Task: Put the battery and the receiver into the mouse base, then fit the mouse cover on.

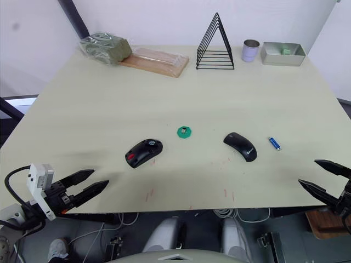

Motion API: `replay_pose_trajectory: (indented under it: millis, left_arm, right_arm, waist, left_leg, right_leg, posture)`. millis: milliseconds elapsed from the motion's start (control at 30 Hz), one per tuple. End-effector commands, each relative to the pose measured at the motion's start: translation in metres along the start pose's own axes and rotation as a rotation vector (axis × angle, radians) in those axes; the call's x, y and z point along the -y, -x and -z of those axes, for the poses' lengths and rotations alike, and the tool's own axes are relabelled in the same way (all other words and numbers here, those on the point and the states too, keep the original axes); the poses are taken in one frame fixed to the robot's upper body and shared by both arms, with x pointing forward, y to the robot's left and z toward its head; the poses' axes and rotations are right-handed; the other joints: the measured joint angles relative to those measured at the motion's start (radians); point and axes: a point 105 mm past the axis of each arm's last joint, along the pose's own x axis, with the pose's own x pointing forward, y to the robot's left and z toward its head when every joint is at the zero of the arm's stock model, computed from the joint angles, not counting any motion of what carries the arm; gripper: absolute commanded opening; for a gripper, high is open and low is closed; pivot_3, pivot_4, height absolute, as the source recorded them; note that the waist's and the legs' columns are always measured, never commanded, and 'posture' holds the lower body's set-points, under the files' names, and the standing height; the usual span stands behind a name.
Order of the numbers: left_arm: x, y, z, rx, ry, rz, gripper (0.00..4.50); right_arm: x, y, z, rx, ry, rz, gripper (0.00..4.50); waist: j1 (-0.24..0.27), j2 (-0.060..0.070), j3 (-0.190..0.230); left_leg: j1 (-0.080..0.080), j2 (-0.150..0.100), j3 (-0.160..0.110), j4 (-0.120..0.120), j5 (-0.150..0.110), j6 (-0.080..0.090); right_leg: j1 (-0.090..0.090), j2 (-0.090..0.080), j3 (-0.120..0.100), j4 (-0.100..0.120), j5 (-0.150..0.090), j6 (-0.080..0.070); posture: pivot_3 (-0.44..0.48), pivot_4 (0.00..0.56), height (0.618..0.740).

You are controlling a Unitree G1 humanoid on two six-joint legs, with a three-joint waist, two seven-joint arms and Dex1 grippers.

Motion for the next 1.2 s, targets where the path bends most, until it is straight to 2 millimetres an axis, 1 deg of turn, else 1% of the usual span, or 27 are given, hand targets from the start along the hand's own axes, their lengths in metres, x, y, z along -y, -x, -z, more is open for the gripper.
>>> replay_pose_trajectory:
  millis: [33, 100, 133, 200, 300, 367, 467, 533, 600, 633, 700, 800, 900, 1000, 1133, 1200]
  left_arm:
    - [-0.003, -0.001, -0.01, 0.018, -0.042, -0.002, 4.45]
    - [-0.003, -0.005, -0.018, 0.041, -0.069, 0.01, 4.45]
    - [-0.005, -0.007, -0.022, 0.043, -0.087, 0.012, 4.45]
    - [-0.006, -0.01, -0.027, 0.04, -0.11, 0.023, 4.45]
    - [-0.006, -0.015, -0.037, 0.032, -0.18, 0.044, 4.45]
    - [-0.001, -0.02, -0.045, 0.034, -0.221, 0.093, 4.45]
    - [0.002, -0.025, -0.049, 0.004, -0.25, 0.148, 4.45]
    - [0.003, -0.031, -0.054, -0.015, -0.275, 0.163, 4.45]
    - [0.004, -0.037, -0.058, -0.039, -0.312, 0.176, 4.45]
    - [0.003, -0.039, -0.059, -0.048, -0.325, 0.179, 4.45]
    - [0.009, -0.055, -0.063, -0.104, -0.363, 0.231, 4.45]
    - [0.008, -0.076, -0.066, -0.151, -0.397, 0.191, 4.45]
    - [0.005, -0.092, -0.069, -0.169, -0.417, 0.152, 4.45]
    - [0.009, -0.101, -0.069, -0.192, -0.445, 0.153, 4.45]
    - [0.011, -0.109, -0.065, -0.234, -0.446, 0.154, 4.45]
    - [0.016, -0.114, -0.061, -0.263, -0.434, 0.176, 4.45]
  right_arm:
    - [-0.005, -0.005, -0.006, 0.034, 0.034, 0.002, 4.5]
    - [-0.01, -0.013, -0.008, 0.059, 0.034, 0.006, 4.5]
    - [-0.013, -0.017, -0.013, 0.083, 0.039, -0.003, 4.5]
    - [-0.018, -0.025, -0.023, 0.123, 0.078, -0.014, 4.5]
    - [-0.032, -0.036, -0.047, 0.21, 0.188, -0.058, 4.5]
    - [-0.047, -0.041, -0.056, 0.234, 0.209, -0.147, 4.5]
    - [-0.068, -0.044, -0.062, 0.233, 0.181, -0.307, 4.5]
    - [-0.073, -0.046, -0.072, 0.271, 0.152, -0.337, 4.5]
    - [-0.08, -0.047, -0.077, 0.279, 0.152, -0.382, 4.5]
    - [-0.083, -0.048, -0.078, 0.276, 0.156, -0.4, 4.5]
    - [-0.093, -0.049, -0.08, 0.271, 0.175, -0.46, 4.5]
    - [-0.1, -0.05, -0.078, 0.261, 0.188, -0.476, 4.5]
    - [-0.103, -0.05, -0.079, 0.275, 0.184, -0.463, 4.5]
    - [-0.104, -0.049, -0.079, 0.287, 0.17, -0.443, 4.5]
    - [-0.105, -0.046, -0.075, 0.28, 0.154, -0.432, 4.5]
    - [-0.106, -0.044, -0.074, 0.279, 0.155, -0.427, 4.5]
  waist:
    - [0.0, 0.0, 0.0]
    - [0.002, -0.001, 0.0]
    - [0.001, 0.0, 0.0]
    - [0.0, 0.002, 0.0]
    - [-0.001, 0.002, 0.0]
    - [-0.001, 0.001, 0.001]
    - [0.001, 0.001, 0.0]
    - [0.001, 0.0, 0.0]
    - [0.001, 0.0, 0.0]
    - [0.001, 0.0, 0.0]
    - [0.002, 0.0, 0.001]
    - [0.003, 0.0, 0.001]
    - [-0.002, -0.001, 0.001]
    - [-0.003, -0.002, 0.002]
    - [-0.001, -0.002, 0.002]
    - [0.002, -0.002, 0.002]
  left_leg:
    - [0.0, 0.0, 0.0, 0.0, 0.0, 0.0]
    - [0.0, 0.0, 0.0, 0.0, 0.0, 0.0]
    - [0.0, 0.0, 0.0, 0.0, 0.0, 0.0]
    - [0.0, 0.0, -0.001, 0.0, 0.0, 0.0]
    - [0.0, 0.0, -0.001, 0.0, 0.0, 0.0]
    - [0.0, 0.0, 0.0, 0.0, 0.0, 0.0]
    - [0.0, 0.0, 0.0, 0.0, 0.0, 0.0]
    - [0.0, 0.0, 0.0, 0.0, 0.0, 0.0]
    - [0.0, 0.0, -0.001, 0.0, 0.0, 0.0]
    - [0.0, 0.0, -0.001, 0.0, 0.0, 0.0]
    - [0.0, 0.0, 0.0, 0.0, 0.0, 0.0]
    - [-0.001, -0.001, 0.0, 0.0, 0.0, 0.0]
    - [-0.001, -0.001, 0.0, 0.0, 0.0, 0.0]
    - [-0.001, -0.002, 0.0, 0.0, 0.0, 0.0]
    - [-0.001, -0.001, 0.0, 0.0, 0.0, 0.0]
    - [-0.001, -0.001, 0.0, 0.0, 0.0, 0.0]
  right_leg:
    - [0.0, 0.0, 0.0, 0.0, 0.0, 0.0]
    - [0.0, 0.0, -0.001, 0.0, 0.0, 0.0]
    - [0.0, 0.0, -0.002, 0.0, -0.001, 0.001]
    - [0.0, 0.0, -0.002, 0.0, -0.001, 0.001]
    - [0.0, 0.0, 0.0, 0.0, 0.001, -0.002]
    - [0.0, 0.001, 0.0, 0.0, 0.001, -0.002]
    - [0.0, 0.0, -0.001, 0.0, 0.001, -0.002]
    - [0.0, 0.0, -0.001, 0.0, 0.001, -0.002]
    - [0.0, 0.0, -0.001, 0.0, 0.001, -0.002]
    - [0.0, 0.0, -0.001, 0.0, 0.001, -0.002]
    - [0.0, 0.0, -0.001, 0.0, 0.001, -0.002]
    - [0.0, 0.001, -0.003, 0.0, 0.001, -0.002]
    - [0.001, 0.001, -0.002, 0.0, 0.002, -0.001]
    - [0.0, 0.001, -0.002, 0.0, 0.004, 0.002]
    - [0.0, 0.001, -0.002, 0.0, 0.004, 0.002]
    - [0.0, 0.001, -0.002, 0.0, 0.004, 0.002]
  posture:
    - [0.0, 0.15, 0.74]
    - [0.0, 0.15, 0.74]
    - [0.0, 0.15, 0.74]
    - [0.0, 0.15, 0.74]
    - [0.0, 0.15, 0.74]
    - [0.0, 0.15, 0.74]
    - [0.0, 0.15, 0.74]
    - [0.0, 0.15, 0.74]
    - [0.0, 0.15, 0.74]
    - [0.0, 0.15, 0.74]
    - [0.0, 0.15, 0.74]
    - [0.0, 0.15, 0.74]
    - [0.0, 0.15, 0.74]
    - [0.0, 0.15, 0.74]
    - [0.0, 0.15, 0.74]
    - [0.0, 0.15, 0.74]
